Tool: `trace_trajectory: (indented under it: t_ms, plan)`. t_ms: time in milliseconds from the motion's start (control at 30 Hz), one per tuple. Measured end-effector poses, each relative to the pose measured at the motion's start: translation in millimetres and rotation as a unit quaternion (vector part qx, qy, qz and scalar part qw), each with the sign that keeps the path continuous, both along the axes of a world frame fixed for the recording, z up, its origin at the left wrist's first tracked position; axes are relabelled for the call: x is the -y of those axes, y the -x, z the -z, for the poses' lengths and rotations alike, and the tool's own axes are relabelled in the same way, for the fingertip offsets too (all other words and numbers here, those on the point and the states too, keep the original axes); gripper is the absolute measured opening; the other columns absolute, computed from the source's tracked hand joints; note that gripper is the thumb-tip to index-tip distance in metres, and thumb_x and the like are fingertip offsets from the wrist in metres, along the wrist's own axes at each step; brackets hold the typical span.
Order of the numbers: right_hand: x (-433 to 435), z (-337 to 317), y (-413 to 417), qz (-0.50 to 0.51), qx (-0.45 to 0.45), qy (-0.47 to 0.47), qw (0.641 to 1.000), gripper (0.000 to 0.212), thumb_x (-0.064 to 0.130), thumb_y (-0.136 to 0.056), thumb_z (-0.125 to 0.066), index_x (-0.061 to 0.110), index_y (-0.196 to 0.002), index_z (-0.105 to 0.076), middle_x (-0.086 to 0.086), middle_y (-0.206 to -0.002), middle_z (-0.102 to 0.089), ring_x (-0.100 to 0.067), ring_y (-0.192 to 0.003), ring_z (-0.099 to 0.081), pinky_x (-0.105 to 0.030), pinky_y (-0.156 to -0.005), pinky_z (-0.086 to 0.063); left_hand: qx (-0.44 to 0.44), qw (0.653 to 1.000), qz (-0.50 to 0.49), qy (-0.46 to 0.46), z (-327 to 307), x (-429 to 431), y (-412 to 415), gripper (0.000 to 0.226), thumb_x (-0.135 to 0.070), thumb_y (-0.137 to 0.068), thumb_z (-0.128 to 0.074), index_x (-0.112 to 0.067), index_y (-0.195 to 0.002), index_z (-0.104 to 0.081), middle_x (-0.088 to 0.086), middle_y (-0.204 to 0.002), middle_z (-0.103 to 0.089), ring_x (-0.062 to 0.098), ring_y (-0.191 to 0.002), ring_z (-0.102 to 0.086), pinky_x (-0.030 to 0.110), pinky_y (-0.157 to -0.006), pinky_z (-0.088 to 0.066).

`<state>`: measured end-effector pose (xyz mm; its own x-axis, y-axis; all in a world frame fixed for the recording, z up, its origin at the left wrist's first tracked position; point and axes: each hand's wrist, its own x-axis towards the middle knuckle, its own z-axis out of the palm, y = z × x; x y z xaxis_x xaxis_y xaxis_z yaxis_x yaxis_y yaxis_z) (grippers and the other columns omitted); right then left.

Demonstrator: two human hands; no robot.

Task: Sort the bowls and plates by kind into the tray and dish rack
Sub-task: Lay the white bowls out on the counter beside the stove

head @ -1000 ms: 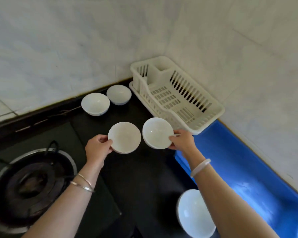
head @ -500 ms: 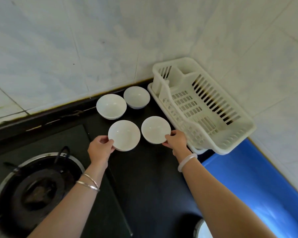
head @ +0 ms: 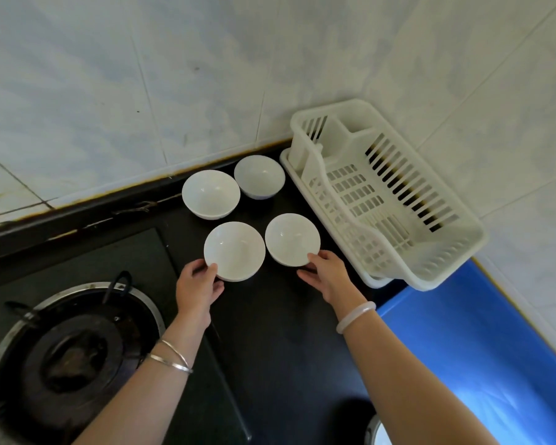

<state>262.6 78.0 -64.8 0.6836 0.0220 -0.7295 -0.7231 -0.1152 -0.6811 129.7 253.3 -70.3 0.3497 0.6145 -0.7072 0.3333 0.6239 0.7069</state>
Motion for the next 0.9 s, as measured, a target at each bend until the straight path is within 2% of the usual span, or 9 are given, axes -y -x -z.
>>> trace_trajectory:
  t_ms: [133,367,500,700,767,900]
  plan:
    - [-2.2,1.0,6.1,0.07,-0.008,-0.066,0.995,0.031,0.003,-0.091,-0.057,0.004,-0.122,-0.051,-0.016,-0.102,-0.06,-0.026,-0.078,-0.066,-0.03,-0.063,-0.057,0.025,0.998,-0.054,0.029,-2.1,12.1,-2.7,0.029,-0.008,-0.089,-0.056,-0.014,-0.118,-0.054,0.0,-0.104,-0.055,0.029,-0.104,-0.062,0.035,-0.078,-0.056]
    - [-15.6,-3.4,-5.7,0.082,0.001,-0.058,0.995,0.038,0.0,-0.09,-0.056,-0.002,-0.128,-0.049,-0.023,-0.121,-0.058,-0.034,-0.101,-0.064,-0.031,-0.066,-0.056,0.04,0.993,-0.089,0.065,-7.4,11.9,-15.5,0.028,-0.007,-0.089,-0.056,-0.014,-0.116,-0.055,0.001,-0.106,-0.055,0.03,-0.109,-0.061,0.036,-0.082,-0.056]
    - [-26.3,-4.6,-17.2,0.077,-0.004,-0.065,0.995,0.04,0.0,-0.091,-0.055,-0.004,-0.13,-0.047,-0.024,-0.113,-0.06,-0.032,-0.084,-0.065,-0.034,-0.076,-0.054,0.039,0.99,-0.109,0.077,-9.4,12.5,-21.0,0.031,-0.007,-0.089,-0.057,-0.014,-0.119,-0.054,0.005,-0.115,-0.056,0.03,-0.108,-0.061,0.033,-0.079,-0.056]
    - [-37.1,-2.6,-28.3,0.07,0.003,-0.064,0.995,0.041,0.0,-0.091,-0.055,-0.004,-0.131,-0.046,-0.021,-0.11,-0.06,-0.028,-0.074,-0.065,-0.034,-0.077,-0.055,0.04,0.988,-0.119,0.084,-9.0,13.0,-22.5,0.032,-0.007,-0.088,-0.058,-0.015,-0.119,-0.054,0.004,-0.117,-0.054,0.029,-0.108,-0.062,0.033,-0.079,-0.056]
    - [-38.4,-2.4,-29.6,0.068,0.002,-0.066,0.995,0.041,0.001,-0.091,-0.055,-0.003,-0.131,-0.046,-0.021,-0.108,-0.06,-0.028,-0.074,-0.065,-0.034,-0.077,-0.055,0.04,0.988,-0.123,0.081,-8.0,13.5,-23.4,0.031,-0.007,-0.088,-0.058,-0.016,-0.117,-0.055,0.002,-0.114,-0.054,0.029,-0.107,-0.061,0.034,-0.08,-0.056]
    - [-37.9,-4.3,-29.9,0.061,0.002,-0.064,0.996,0.041,0.002,-0.091,-0.056,-0.003,-0.131,-0.046,-0.022,-0.114,-0.06,-0.028,-0.076,-0.065,-0.034,-0.078,-0.055,0.042,0.988,-0.13,0.066,-6.1,15.4,-24.3,0.03,-0.007,-0.087,-0.059,-0.017,-0.115,-0.056,-0.006,-0.091,-0.052,0.028,-0.106,-0.062,0.035,-0.079,-0.057]
